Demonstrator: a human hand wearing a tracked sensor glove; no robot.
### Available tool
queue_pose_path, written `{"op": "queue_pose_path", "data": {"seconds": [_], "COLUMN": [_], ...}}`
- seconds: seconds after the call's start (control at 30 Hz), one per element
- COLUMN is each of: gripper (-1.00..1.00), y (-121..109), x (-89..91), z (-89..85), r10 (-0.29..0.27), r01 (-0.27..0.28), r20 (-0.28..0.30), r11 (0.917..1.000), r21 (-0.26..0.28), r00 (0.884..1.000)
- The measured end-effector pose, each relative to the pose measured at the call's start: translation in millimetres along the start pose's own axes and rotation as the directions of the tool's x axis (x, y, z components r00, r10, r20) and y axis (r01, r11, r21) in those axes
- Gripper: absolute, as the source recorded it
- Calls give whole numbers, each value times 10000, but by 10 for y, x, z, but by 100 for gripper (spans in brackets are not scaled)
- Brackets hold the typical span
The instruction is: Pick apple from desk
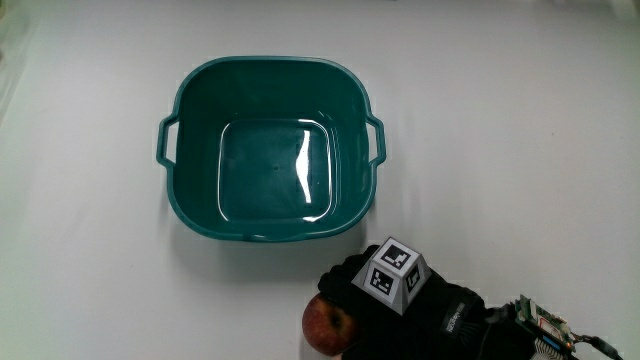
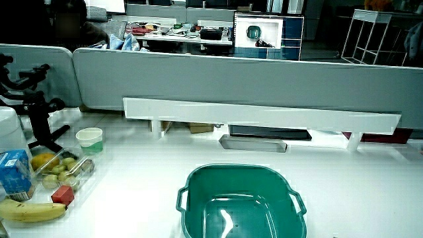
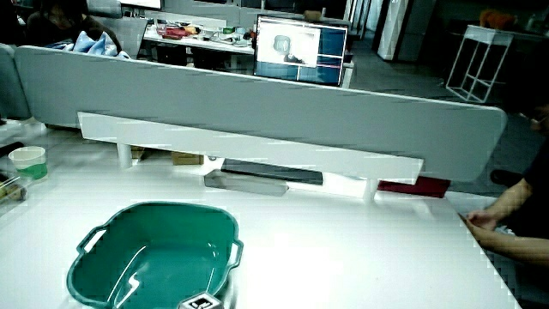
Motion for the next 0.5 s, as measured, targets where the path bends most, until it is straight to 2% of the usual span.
{"op": "queue_pose_path", "data": {"seconds": [0.1, 0.2, 0.5], "gripper": [100, 100, 100], "y": [-31, -48, -90], "x": [-27, -64, -73], "z": [91, 206, 511], "r10": [111, 234, 68], "r01": [-111, -246, -143], "r20": [8, 255, 607], "r11": [9997, 9984, 9923], "r21": [211, 507, 1233], "r00": [9999, 9994, 9981]}}
